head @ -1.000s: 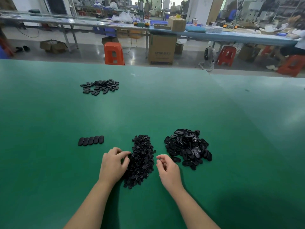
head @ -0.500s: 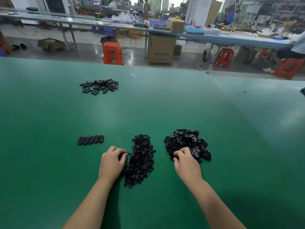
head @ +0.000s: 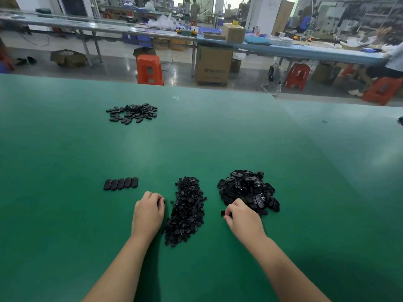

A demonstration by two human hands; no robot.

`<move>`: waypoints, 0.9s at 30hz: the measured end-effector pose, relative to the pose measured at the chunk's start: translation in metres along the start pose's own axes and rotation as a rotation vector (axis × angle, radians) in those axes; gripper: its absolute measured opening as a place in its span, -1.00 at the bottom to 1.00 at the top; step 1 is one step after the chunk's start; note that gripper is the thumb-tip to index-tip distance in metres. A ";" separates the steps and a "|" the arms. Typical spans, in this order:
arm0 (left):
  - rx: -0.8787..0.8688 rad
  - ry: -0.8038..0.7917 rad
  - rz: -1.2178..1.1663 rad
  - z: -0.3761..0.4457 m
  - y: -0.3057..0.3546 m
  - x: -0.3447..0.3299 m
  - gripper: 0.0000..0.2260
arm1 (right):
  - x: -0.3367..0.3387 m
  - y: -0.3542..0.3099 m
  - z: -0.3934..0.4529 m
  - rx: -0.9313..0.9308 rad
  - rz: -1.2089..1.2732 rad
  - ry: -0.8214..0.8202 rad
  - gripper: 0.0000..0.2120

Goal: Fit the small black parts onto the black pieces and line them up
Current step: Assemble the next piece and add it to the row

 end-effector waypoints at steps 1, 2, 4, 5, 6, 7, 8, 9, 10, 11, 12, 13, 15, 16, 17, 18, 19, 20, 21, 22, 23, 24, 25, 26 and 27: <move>0.000 0.002 -0.005 0.000 0.000 0.001 -0.85 | 0.000 0.000 0.000 -0.005 0.021 0.004 -0.84; 0.005 0.002 -0.015 0.000 0.000 0.001 -0.85 | 0.001 0.001 0.000 -0.013 0.039 0.012 -0.84; 0.015 -0.002 -0.026 0.000 -0.001 0.001 -0.85 | 0.003 0.003 0.001 -0.032 0.060 0.028 -0.82; 0.015 -0.004 -0.026 0.000 -0.001 0.001 -0.85 | 0.004 0.005 0.001 -0.044 0.063 0.028 -0.81; 0.015 -0.006 -0.024 0.001 -0.001 0.000 -0.85 | 0.004 0.006 0.002 -0.057 0.063 0.023 -0.79; 0.016 -0.007 -0.023 0.001 -0.001 0.000 -0.85 | 0.004 0.007 0.003 -0.068 0.060 0.012 -0.77; 0.015 -0.008 -0.022 0.001 -0.001 0.000 -0.85 | 0.002 0.008 0.003 -0.074 0.056 -0.001 -0.76; 0.012 -0.007 -0.023 0.001 -0.001 0.000 -0.85 | 0.001 0.008 0.003 -0.078 0.054 -0.011 -0.76; 0.007 -0.007 -0.023 0.001 -0.001 0.000 -0.85 | 0.000 0.008 0.003 -0.080 0.056 -0.016 -0.76; 0.005 -0.009 -0.022 0.001 -0.001 -0.001 -0.86 | -0.001 0.008 0.003 -0.083 0.061 -0.019 -0.76; 0.003 -0.011 -0.021 0.001 -0.001 -0.001 -0.86 | -0.002 0.007 0.004 -0.084 0.065 -0.019 -0.76; 0.001 -0.013 -0.020 0.002 -0.001 -0.001 -0.86 | -0.002 0.006 0.005 -0.083 0.067 -0.021 -0.77; -0.006 -0.014 -0.021 0.002 -0.001 -0.001 -0.86 | -0.001 0.004 0.006 -0.074 0.077 -0.022 -0.80; -0.009 -0.015 -0.021 0.002 -0.001 -0.002 -0.86 | -0.001 0.002 0.007 -0.063 0.087 -0.019 -0.83; -0.012 -0.015 -0.021 0.002 -0.001 -0.002 -0.86 | 0.000 0.001 0.007 -0.050 0.100 -0.009 -0.86; -0.012 -0.015 -0.019 0.002 -0.001 -0.002 -0.86 | 0.001 0.000 0.007 -0.039 0.117 0.010 -0.87; -0.009 -0.016 -0.018 0.002 -0.001 -0.002 -0.86 | 0.002 -0.001 0.006 -0.034 0.138 0.032 -0.89; -0.005 -0.017 -0.016 0.001 -0.001 -0.002 -0.86 | 0.002 -0.002 0.005 -0.033 0.158 0.052 -0.89; -0.003 -0.019 -0.015 0.001 -0.002 -0.002 -0.86 | 0.002 -0.002 0.003 -0.035 0.172 0.065 -0.89; -0.003 -0.021 -0.012 0.002 -0.002 -0.002 -0.86 | 0.001 -0.002 0.002 -0.036 0.183 0.072 -0.90; -0.003 -0.024 -0.008 0.002 -0.002 -0.003 -0.86 | 0.000 -0.002 0.000 -0.033 0.192 0.075 -0.90; -0.005 -0.026 -0.004 0.002 -0.001 -0.003 -0.86 | -0.001 -0.003 -0.002 -0.023 0.196 0.076 -0.90; -0.008 -0.026 0.000 0.002 -0.001 -0.003 -0.86 | -0.002 -0.004 -0.003 -0.005 0.189 0.073 -0.90; -0.012 -0.025 0.004 0.002 -0.001 -0.003 -0.86 | -0.003 -0.004 -0.005 0.017 0.175 0.067 -0.89; -0.013 -0.024 0.008 0.002 -0.001 -0.003 -0.86 | -0.005 -0.004 -0.006 0.035 0.165 0.054 -0.86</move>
Point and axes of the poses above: each hand's wrist, its own z-axis towards the middle knuckle, its own x-axis out of the back of the hand, y = z × x, the point moved 7 cm from there along z, towards the middle knuckle, and after that the axes turned 3 degrees about z, right-handed, at the moved point
